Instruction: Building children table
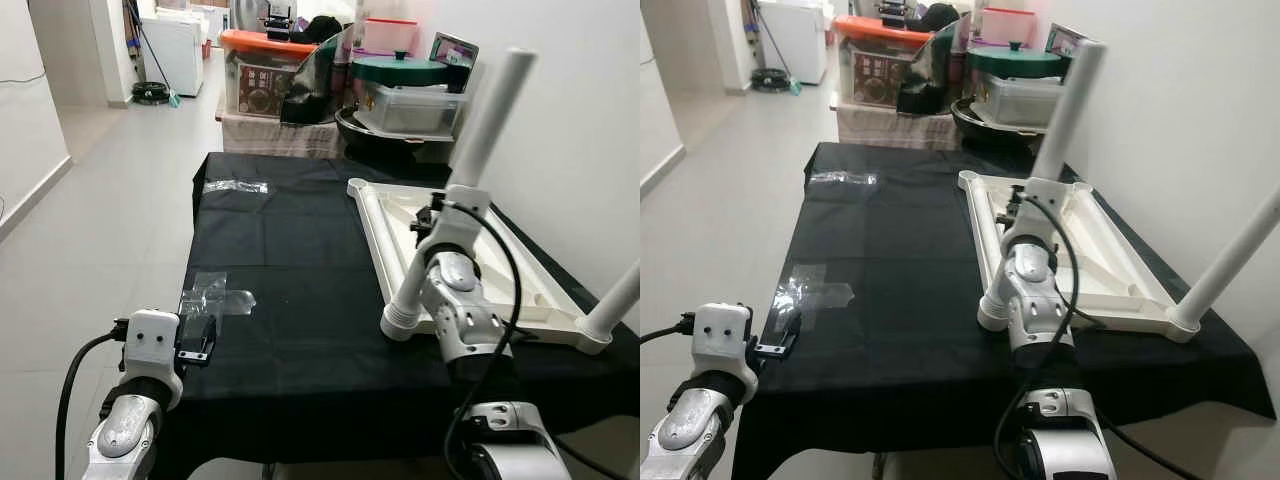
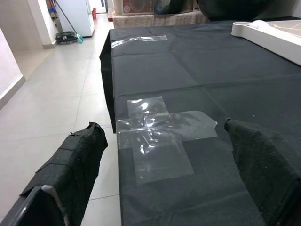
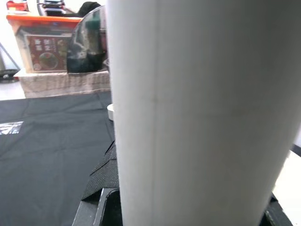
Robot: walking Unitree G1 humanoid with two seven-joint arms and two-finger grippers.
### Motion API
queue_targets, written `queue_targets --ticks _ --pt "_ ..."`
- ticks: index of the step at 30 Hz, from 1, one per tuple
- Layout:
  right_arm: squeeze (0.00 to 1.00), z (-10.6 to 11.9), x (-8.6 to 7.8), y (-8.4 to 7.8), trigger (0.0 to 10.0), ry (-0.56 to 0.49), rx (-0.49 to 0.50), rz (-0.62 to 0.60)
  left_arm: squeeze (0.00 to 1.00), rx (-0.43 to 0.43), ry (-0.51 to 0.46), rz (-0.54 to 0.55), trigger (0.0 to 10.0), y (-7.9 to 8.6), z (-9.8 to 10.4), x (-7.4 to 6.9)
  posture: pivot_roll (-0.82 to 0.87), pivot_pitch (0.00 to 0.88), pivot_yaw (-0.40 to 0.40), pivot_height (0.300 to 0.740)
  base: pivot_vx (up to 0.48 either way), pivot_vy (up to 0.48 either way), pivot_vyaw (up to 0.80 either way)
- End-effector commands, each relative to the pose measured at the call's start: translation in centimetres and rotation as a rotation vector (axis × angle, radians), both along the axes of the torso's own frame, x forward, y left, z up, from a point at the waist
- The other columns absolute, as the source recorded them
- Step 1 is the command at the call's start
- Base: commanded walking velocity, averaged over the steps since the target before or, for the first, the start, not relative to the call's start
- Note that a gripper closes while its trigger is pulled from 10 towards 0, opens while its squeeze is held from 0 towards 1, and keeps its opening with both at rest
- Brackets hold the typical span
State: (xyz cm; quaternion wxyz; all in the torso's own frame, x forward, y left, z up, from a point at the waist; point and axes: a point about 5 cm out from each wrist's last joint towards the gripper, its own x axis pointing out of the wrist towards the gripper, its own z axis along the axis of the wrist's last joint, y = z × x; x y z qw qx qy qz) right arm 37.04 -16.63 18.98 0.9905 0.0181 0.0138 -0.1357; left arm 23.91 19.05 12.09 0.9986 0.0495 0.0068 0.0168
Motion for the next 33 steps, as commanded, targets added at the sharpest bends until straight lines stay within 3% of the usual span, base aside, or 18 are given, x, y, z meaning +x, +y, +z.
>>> queue_targets --ticks 1,5,12,15,17,18,20,21,23,24,26,27,29,30,33 --pt "0.0 -7.3 -1.5 -1.1 10.0 0.321 -0.027 -0.022 0.0 0.004 0.014 -0.002 10.0 -0.1 -0.3 0.1 0.06 0.0 -0.096 0.74 0.0 0.0 0.0" --pt "0.0 -7.3 -1.0 -0.5 10.0 0.339 -0.016 0.044 0.0 0.004 0.017 -0.003 10.0 -0.1 -0.4 0.0 0.06 0.0 -0.097 0.74 0.0 0.0 0.0" --pt "0.0 -7.5 -1.1 -0.6 10.0 0.346 -0.002 0.052 0.0 0.005 0.021 -0.004 10.0 -0.1 -0.5 0.0 0.06 0.0 -0.097 0.74 0.0 0.0 0.0" --pt "0.0 -7.5 -1.1 -0.3 10.0 0.32 0.056 0.082 0.0 0.005 0.022 -0.005 10.0 -0.1 -0.5 0.0 0.06 0.0 -0.094 0.74 0.0 0.0 0.0" --pt "0.0 -6.8 -0.9 0.9 10.0 0.248 0.108 0.226 0.0 0.002 0.025 -0.008 10.0 -0.1 -0.6 0.0 0.06 0.0 -0.09 0.74 0.0 0.0 0.0" --pt "0.0 -6.8 -0.9 0.9 10.0 0.248 0.108 0.226 0.0 0.002 0.025 -0.008 10.0 -0.1 -0.6 0.0 0.06 0.0 -0.09 0.74 0.0 0.0 0.0" --pt "0.0 -5.9 -1.2 3.3 10.0 0.175 0.18 0.527 0.0 0.001 0.027 -0.012 10.0 -0.1 -0.6 0.0 0.05 0.0 -0.087 0.74 0.0 0.0 0.0" --pt "0.0 -5.9 -1.2 3.3 10.0 0.175 0.18 0.527 0.0 0.001 0.027 -0.012 10.0 -0.1 -0.6 0.0 0.05 0.0 -0.087 0.74 0.0 0.0 0.0" --pt "0.0 -5.5 -2.1 4.7 10.0 0.139 0.189 0.766 0.0 -0.001 0.029 -0.015 10.0 -0.1 -0.6 0.1 0.05 0.0 -0.087 0.74 0.0 0.0 0.0" --pt "0.0 -5.5 -2.1 4.7 10.0 0.139 0.189 0.766 0.0 -0.001 0.029 -0.015 10.0 -0.1 -0.6 0.1 0.05 0.0 -0.087 0.74 0.0 0.0 0.0" --pt "0.0 -5.8 -3.2 5.4 10.0 0.172 0.142 0.969 0.0 -0.006 0.029 -0.017 10.0 -0.2 -0.6 0.2 0.05 0.0 -0.087 0.74 0.0 0.0 0.0" --pt "0.0 -5.8 -3.2 5.4 10.0 0.172 0.142 0.969 0.0 -0.006 0.029 -0.017 10.0 -0.2 -0.6 0.2 0.05 0.0 -0.087 0.74 0.0 0.0 0.0" --pt "0.0 -5.9 -4.2 6.0 10.0 0.211 0.111 1.15 0.0 -0.009 0.032 -0.021 10.0 -0.2 -0.7 0.3 0.06 0.0 -0.092 0.74 0.0 0.0 0.0" --pt "0.0 -5.9 -4.2 6.0 10.0 0.211 0.111 1.15 0.0 -0.009 0.032 -0.021 10.0 -0.2 -0.7 0.3 0.06 0.0 -0.092 0.74 0.0 0.0 0.0" --pt "0.0 -5.7 -5.2 6.5 10.0 0.251 0.086 1.324 0.0 -0.01 0.037 -0.026 10.0 -0.3 -0.7 0.2 0.06 0.0 -0.098 0.74 0.0 0.0 0.0"
